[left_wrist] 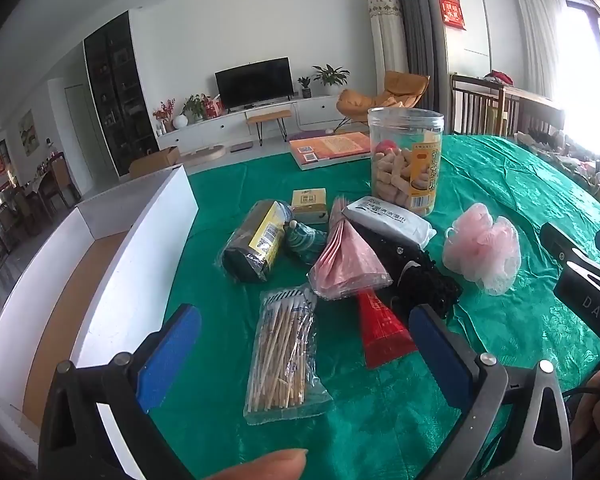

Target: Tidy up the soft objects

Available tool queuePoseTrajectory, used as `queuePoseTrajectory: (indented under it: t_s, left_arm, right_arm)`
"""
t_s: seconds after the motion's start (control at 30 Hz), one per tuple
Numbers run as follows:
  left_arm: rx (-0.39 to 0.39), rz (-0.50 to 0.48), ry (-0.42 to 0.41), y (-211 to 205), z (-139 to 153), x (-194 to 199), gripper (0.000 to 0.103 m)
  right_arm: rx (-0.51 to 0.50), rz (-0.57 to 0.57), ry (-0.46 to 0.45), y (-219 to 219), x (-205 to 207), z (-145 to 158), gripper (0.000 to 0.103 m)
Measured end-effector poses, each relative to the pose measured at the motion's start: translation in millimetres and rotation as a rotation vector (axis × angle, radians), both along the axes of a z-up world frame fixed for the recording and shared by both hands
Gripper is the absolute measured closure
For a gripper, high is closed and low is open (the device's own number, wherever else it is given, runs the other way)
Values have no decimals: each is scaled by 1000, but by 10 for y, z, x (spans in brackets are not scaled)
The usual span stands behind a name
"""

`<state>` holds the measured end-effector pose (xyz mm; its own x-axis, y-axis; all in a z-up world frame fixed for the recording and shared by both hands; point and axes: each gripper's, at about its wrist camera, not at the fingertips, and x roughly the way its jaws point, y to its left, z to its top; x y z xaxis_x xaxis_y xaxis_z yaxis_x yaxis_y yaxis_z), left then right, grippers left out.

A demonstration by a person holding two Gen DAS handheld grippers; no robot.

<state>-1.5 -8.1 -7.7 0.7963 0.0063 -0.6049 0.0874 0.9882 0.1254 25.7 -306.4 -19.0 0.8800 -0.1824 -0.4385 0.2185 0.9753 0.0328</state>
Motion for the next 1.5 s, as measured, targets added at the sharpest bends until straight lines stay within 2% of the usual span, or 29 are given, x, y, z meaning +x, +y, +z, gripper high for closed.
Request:
queuePoseTrajectory:
  t_s: [1.5]
  left_arm:
    - [42,-13,56,-111,-200,-2,0]
  right_arm:
    - [21,0,9,-37,18,-46,10]
